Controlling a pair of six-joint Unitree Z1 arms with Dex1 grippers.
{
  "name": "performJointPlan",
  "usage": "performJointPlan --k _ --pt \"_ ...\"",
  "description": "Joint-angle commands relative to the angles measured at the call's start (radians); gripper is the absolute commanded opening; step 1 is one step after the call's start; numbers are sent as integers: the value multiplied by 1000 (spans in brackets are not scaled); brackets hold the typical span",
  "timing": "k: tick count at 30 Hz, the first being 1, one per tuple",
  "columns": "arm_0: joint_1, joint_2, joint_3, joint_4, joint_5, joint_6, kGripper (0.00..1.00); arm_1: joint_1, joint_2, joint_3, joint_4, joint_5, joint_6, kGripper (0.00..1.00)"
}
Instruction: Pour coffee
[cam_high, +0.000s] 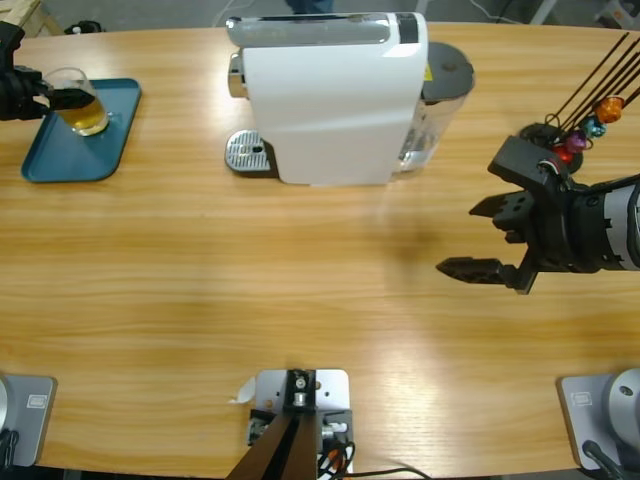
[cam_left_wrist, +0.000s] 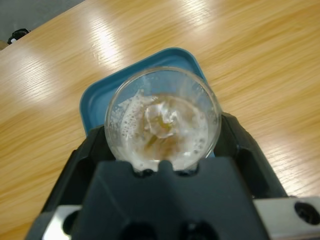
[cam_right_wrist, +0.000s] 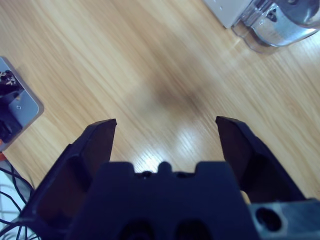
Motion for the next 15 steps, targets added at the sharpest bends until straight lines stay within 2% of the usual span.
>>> performJointPlan --k 1,10,11,12,13,15 --pt "30 51 26 -19 15 10 0 7 28 6 8 13 -12 895" --pt "31 81 40 -45 -3 7 0 7 19 6 8 11 -12 899" --pt "31 85 42 -45 -2 8 70 7 19 6 9 10 -12 899" --pt "31 88 45 -45 -1 9 520 7 19 5 9 10 -12 901" --pt "31 90 49 -45 -1 10 857 7 18 5 9 10 -12 903" --pt "31 91 54 -45 1 10 951 7 18 6 9 10 -12 904"
